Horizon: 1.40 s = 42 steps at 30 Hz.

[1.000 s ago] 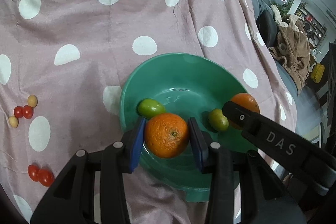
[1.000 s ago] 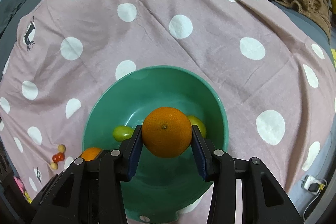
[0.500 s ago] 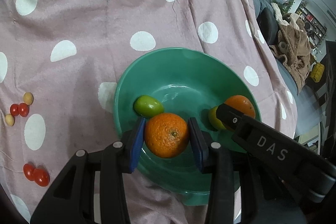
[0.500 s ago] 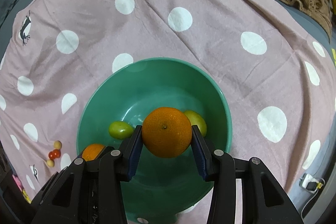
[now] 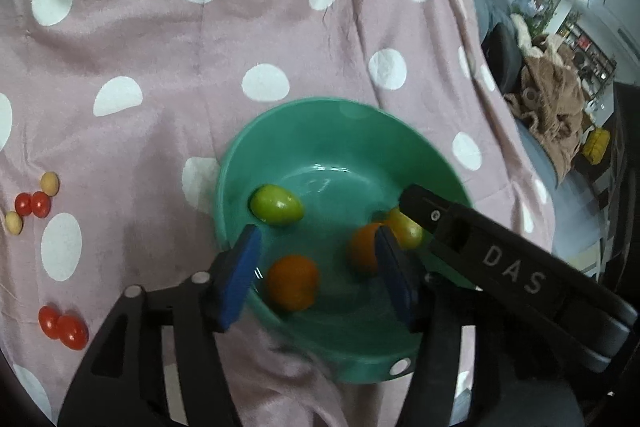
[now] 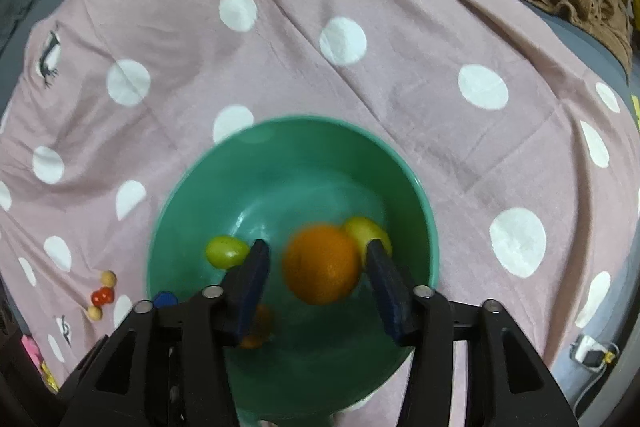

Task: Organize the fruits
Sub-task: 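Withdraw the right tool from the bowl toward the cherry tomatoes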

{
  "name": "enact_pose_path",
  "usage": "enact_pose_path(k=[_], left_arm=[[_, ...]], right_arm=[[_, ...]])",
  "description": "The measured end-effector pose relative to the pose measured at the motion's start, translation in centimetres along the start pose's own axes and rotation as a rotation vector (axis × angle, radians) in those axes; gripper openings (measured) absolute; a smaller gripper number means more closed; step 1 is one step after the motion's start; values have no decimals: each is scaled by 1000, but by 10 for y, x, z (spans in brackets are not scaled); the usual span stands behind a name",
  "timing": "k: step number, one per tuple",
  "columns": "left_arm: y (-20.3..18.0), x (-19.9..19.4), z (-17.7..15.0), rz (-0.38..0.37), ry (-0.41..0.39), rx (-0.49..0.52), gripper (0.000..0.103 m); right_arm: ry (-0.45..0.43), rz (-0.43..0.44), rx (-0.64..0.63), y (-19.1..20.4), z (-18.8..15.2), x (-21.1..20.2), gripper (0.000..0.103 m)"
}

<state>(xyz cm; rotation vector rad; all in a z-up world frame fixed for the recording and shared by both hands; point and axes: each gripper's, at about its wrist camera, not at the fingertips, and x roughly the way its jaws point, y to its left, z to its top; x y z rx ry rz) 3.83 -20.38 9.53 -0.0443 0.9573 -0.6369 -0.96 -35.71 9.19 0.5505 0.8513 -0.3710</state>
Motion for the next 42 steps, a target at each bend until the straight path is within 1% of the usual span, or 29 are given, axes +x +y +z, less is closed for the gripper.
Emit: enact_pose_path(k=[1,8,10,13,15,20,24,27,29,35,38,39,42], left_arm=[[1,-4,0,-5,-3,-1,63],[16,-32,-2,-7,-37,-21,64],[25,-45,-3,1,-61,-38,68],[37,-60,-5,16,-85,-61,70],[44,-67,-5,23,-88,-70,70],[65,-86,-9,71,-104,-93,71],[86,-96,-10,103,-90,-117,71],[104,-108,-13,173,-108,-122,71],[119,-116,-18,216,-121,-149,71],[161,-126,-35,246,-123,-253,71],[177,-126,-40,284,-119,-272,70],[182,-127,-41,286,-114,-281,70],[195,-132,-43,273,-133,-317,70]], right_arm=[[-8,8,3,0,0,-2,66],[-22,31,-22,10,-1,-8,66],[-29,34,-30,15,-2,-11,66],[-42,41,-51,21,-4,-16,66],[-43,46,-61,25,-4,-17,66],[-48,48,-102,39,-7,-19,66],[-51,68,-136,50,-10,-21,66],[-57,71,-168,61,-13,-22,66],[-54,77,-183,67,-15,-22,66],[-42,81,-248,89,-25,-20,66],[-26,130,-272,100,-31,-19,66],[-22,146,-277,104,-32,-19,66],[-13,175,-307,119,-39,-18,66]])
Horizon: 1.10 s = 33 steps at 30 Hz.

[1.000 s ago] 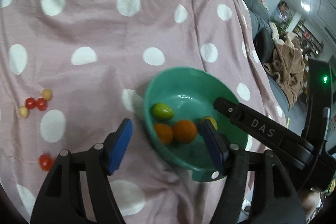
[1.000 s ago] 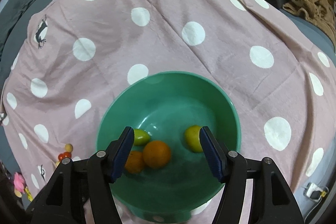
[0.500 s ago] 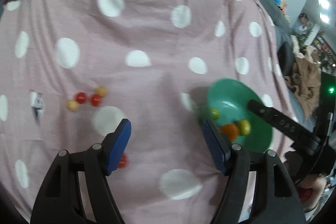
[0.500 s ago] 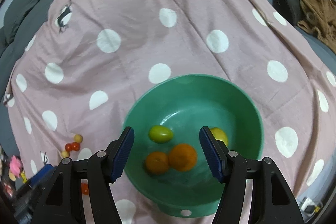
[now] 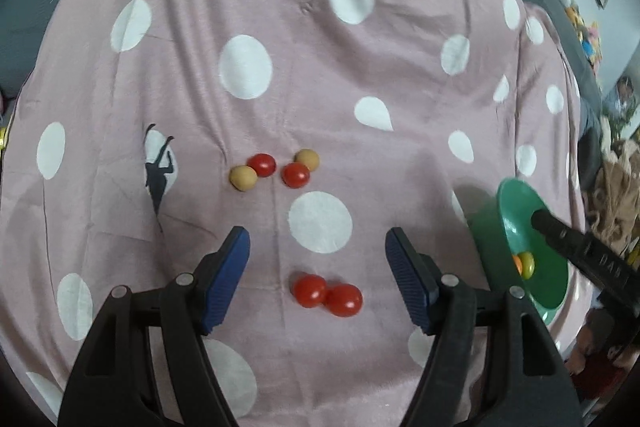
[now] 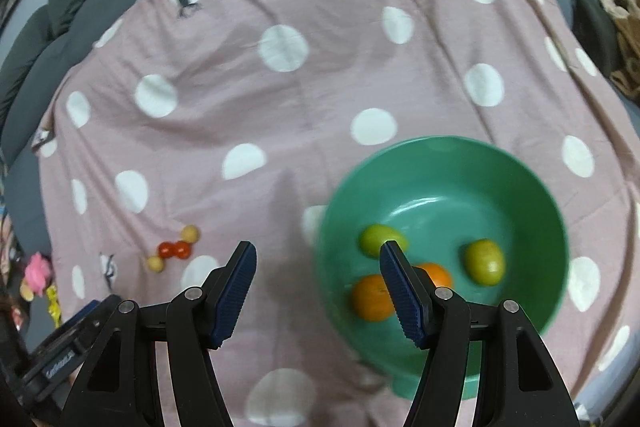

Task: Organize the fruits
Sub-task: 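Withdraw the right tool from the bowl toward the cherry tomatoes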

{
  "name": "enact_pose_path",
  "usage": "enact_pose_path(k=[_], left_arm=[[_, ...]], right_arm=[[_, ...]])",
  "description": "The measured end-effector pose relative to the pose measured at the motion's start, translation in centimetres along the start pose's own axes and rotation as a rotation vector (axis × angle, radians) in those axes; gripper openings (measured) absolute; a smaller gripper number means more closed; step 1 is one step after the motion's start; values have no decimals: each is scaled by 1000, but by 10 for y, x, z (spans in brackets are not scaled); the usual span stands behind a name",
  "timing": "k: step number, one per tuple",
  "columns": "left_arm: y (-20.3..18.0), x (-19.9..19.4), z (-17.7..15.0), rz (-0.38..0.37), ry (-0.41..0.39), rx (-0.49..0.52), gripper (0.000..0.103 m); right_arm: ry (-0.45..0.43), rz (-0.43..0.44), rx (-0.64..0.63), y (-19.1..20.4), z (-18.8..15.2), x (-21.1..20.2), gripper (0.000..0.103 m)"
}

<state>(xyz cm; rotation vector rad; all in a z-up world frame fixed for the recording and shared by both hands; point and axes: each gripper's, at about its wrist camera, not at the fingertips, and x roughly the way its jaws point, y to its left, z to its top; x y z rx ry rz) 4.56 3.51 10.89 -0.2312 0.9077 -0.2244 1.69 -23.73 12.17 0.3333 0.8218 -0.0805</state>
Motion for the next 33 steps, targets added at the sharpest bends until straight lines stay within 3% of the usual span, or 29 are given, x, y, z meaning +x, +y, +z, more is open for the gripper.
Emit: enact_pose_path(k=[12,33], left_arm=[[12,4,1,30,11,-20,69],[11,5,2,-28,33,-45,75]], right_arm=[[36,49,-112,44,-13,14,66],[118,65,-215,68,-26,28,64]])
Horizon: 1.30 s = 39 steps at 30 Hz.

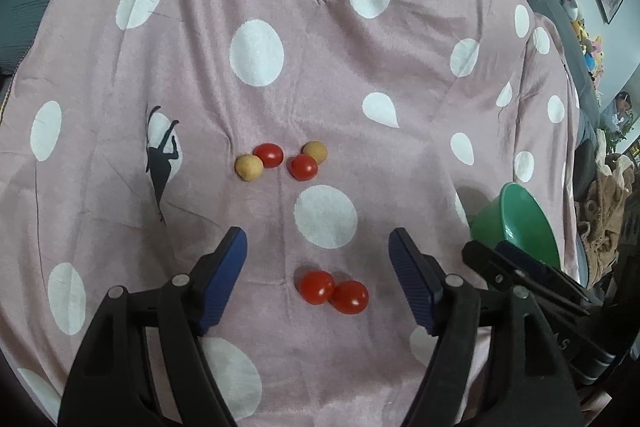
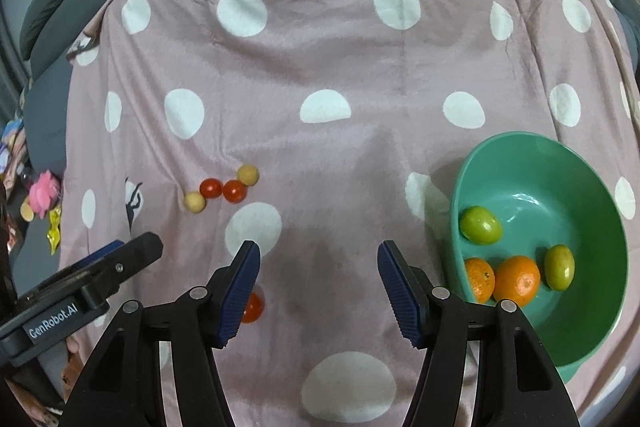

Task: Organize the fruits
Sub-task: 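Withdraw the right tool from the bowl toward the cherry tomatoes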

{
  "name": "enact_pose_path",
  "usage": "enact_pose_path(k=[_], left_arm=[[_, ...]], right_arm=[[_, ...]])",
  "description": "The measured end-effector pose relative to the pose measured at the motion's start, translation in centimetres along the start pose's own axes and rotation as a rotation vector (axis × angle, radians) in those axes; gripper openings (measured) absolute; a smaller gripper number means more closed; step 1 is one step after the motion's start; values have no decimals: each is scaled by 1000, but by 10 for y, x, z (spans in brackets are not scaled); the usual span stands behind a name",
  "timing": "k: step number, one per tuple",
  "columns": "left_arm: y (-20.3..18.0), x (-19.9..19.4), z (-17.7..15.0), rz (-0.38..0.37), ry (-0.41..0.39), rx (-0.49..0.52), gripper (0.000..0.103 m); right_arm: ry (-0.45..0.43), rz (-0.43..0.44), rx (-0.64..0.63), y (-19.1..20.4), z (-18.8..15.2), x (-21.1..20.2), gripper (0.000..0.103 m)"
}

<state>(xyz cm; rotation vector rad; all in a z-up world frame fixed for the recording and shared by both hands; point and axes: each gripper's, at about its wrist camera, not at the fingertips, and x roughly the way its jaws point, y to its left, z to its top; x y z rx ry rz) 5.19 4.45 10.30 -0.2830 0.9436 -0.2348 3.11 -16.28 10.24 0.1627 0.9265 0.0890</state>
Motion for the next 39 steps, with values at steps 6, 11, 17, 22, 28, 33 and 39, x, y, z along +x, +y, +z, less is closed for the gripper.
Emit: enact_pose_path(k=[6,11,17,22,28,33,39], left_arm=[[2,0,0,18,13,11,77],[1,-3,-1,36,2,22,77],[-3,-10,-4,24,-12,30,77],[-1,-7,-7,7,14,14,75],[0,-10,-9,3,14,14,71],[1,-11,-9,-20,22,-3,64],[-3,-11,-12,-27,39,12,46]], right_arm=[[46,24,-12,3,-3,6,64],[58,62,-5,5,-5,7,63],[81,97,-14,5,-11,8,57],[98,111,-19,1,-17,8,50],[109,101,0,-11,-22,7,45],[120,101,-4,-13,-25,7,45],[125,96,-39,-7,-28,7,45]])
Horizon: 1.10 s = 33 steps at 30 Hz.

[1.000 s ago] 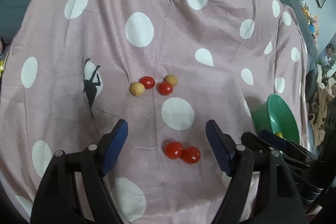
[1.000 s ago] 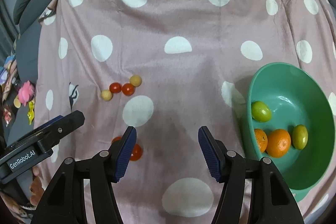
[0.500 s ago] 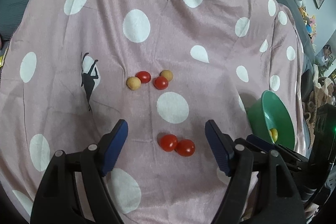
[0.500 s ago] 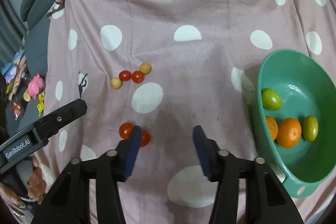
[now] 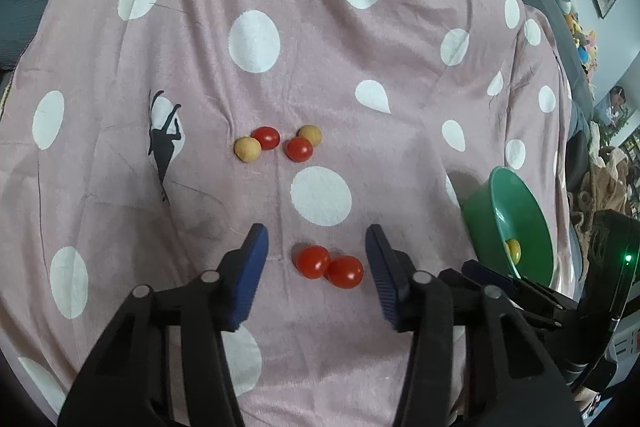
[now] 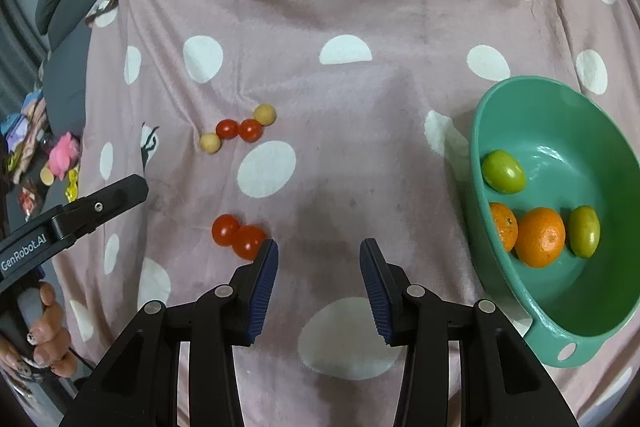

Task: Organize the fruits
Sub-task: 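Withdraw the right tool from the bowl toward the cherry tomatoes, then lower the right tool onto a red cherry tomato and close on it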

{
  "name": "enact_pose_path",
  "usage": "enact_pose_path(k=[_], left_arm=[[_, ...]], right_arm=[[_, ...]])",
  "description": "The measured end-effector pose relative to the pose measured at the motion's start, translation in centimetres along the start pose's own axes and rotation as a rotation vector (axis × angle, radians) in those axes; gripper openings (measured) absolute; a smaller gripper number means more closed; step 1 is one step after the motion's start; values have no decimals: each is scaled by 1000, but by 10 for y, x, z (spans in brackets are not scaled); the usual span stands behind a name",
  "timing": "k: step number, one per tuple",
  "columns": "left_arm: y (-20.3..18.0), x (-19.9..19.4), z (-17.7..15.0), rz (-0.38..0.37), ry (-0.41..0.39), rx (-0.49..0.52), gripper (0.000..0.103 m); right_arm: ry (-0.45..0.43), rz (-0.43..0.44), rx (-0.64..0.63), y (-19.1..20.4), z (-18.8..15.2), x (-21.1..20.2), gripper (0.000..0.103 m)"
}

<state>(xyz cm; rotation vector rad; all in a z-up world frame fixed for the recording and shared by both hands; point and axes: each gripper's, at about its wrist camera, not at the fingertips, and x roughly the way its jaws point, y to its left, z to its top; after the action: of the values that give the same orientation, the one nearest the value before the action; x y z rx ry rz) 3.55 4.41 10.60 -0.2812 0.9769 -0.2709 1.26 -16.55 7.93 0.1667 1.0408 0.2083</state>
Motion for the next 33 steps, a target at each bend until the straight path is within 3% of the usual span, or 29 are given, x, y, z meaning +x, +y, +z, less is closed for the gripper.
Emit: enact_pose_path(k=[7,33], left_arm=[[1,3,-3,14,23,-3,28],[0,10,-6,2,56,21,27]], right_arm=[[37,29,-12,7,-3,6,45],[107,25,-32,16,-9,26,45]])
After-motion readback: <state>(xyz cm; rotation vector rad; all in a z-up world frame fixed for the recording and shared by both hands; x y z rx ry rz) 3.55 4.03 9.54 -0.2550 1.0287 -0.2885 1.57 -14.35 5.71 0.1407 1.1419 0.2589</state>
